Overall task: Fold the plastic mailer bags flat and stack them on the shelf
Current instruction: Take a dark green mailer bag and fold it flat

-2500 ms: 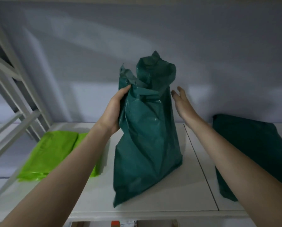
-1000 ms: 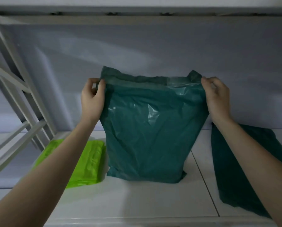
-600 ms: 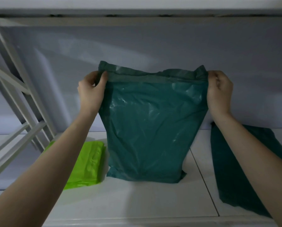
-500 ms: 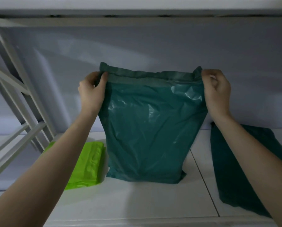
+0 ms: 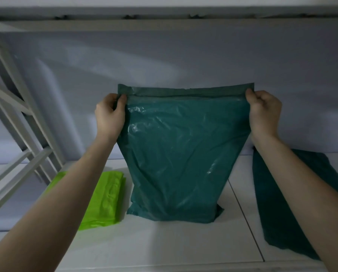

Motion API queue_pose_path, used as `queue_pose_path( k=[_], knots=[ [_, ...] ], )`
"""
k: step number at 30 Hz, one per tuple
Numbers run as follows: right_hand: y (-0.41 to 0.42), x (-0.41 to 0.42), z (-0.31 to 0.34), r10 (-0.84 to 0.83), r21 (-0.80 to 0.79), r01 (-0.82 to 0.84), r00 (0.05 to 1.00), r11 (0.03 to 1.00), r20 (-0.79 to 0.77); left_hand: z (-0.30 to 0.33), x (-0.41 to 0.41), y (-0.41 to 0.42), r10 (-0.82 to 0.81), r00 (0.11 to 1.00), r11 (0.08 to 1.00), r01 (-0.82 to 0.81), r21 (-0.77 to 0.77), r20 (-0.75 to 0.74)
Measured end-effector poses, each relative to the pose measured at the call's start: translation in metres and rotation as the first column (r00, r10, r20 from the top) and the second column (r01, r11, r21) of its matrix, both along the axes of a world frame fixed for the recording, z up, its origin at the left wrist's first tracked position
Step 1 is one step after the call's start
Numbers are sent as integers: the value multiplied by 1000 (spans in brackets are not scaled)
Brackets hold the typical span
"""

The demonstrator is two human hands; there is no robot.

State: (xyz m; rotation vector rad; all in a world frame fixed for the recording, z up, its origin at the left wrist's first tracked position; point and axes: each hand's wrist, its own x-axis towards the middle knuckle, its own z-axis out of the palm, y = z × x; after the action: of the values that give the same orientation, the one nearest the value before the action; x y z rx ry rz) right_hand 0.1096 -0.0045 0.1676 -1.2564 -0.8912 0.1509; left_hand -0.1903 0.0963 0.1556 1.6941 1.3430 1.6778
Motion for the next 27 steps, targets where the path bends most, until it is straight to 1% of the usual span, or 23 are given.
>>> queue_pose_path(
  k=[3, 6, 7, 8, 9, 10, 11, 12, 13, 14, 15, 16, 17, 18, 19, 20, 21, 24, 26, 27],
  knots=[
    [4, -4, -1, -26, 10, 26, 999, 1000, -36, -1, 0, 2, 4, 1000, 1000, -4, -30, -17],
    [5, -7, 0, -32, -1, 32, 999, 999, 36, 6, 4, -3, 5, 999, 996, -2, -90, 32],
    [3, -8, 1, -19, 0, 19, 998, 1000, 54, 10, 6, -6, 31, 998, 995, -26, -92, 52],
    [2, -9, 2, -3, 3, 3, 998, 1000, 61, 16, 8, -11, 78, 995, 996, -75, -54, 54],
    [0, -9, 2, 11, 12, -12, 998, 1000, 62, 23, 11, -17, 137, 990, 990, -138, 39, 29],
    [-1, -11, 3, 27, 24, -29, 998, 999, 59, 31, 17, -25, 184, 983, 968, -179, 178, -15],
    [-2, -13, 4, 45, 35, -47, 998, 998, 53, 39, 24, -33, 208, 975, 924, -172, 340, -72],
    [-3, -16, 6, 66, 41, -68, 997, 997, 48, 47, 35, -39, 203, 968, 871, -109, 480, -148],
    [-4, -20, 7, 90, 41, -91, 995, 995, 44, 54, 49, -44, 176, 954, 827, -8, 562, -245],
    [-5, -23, 8, 116, 34, -117, 992, 993, 43, 60, 65, -49, 130, 922, 810, 113, 575, -364],
    [-6, -26, 9, 143, 32, -144, 989, 989, 38, 64, 81, -53, 69, 865, 822, 233, 519, -498],
    [-8, -29, 10, 172, 36, -173, 985, 984, 29, 67, 96, -57, 7, 783, 848, 326, 419, -623],
    [-9, -31, 12, 201, 42, -202, 979, 978, 16, 69, 110, -58, -49, 693, 874, 379, 305, -720],
    [-11, -32, 13, 227, 43, -226, 974, 973, 0, 71, 121, -58, -107, 607, 896, 403, 188, -787],
    [-12, -32, 14, 242, 36, -242, 970, 970, -11, 73, 130, -57, -166, 544, 906, 414, 92, -822],
    [-14, -32, 15, 250, 18, -250, 968, 968, -19, 75, 136, -56, -219, 517, 905, 424, 25, -827],
    [-16, -31, 16, 256, -3, -256, 966, 967, -28, 77, 140, -55, -271, 533, 897, 442, -10, -802],
    [-20, -29, 17, 274, -84, -279, 959, 956, -66, 81, 146, -53, -392, 636, 871, 488, -47, -664],
    [-24, -29, 17, 284, -125, -292, 956, 948, -81, 82, 147, -53, -446, 656, 857, 509, -79, -608],
    [-25, -28, 17, 288, -129, -298, 954, 946, -87, 83, 146, -53, -458, 651, 852, 516, -89, -606]
  ],
)
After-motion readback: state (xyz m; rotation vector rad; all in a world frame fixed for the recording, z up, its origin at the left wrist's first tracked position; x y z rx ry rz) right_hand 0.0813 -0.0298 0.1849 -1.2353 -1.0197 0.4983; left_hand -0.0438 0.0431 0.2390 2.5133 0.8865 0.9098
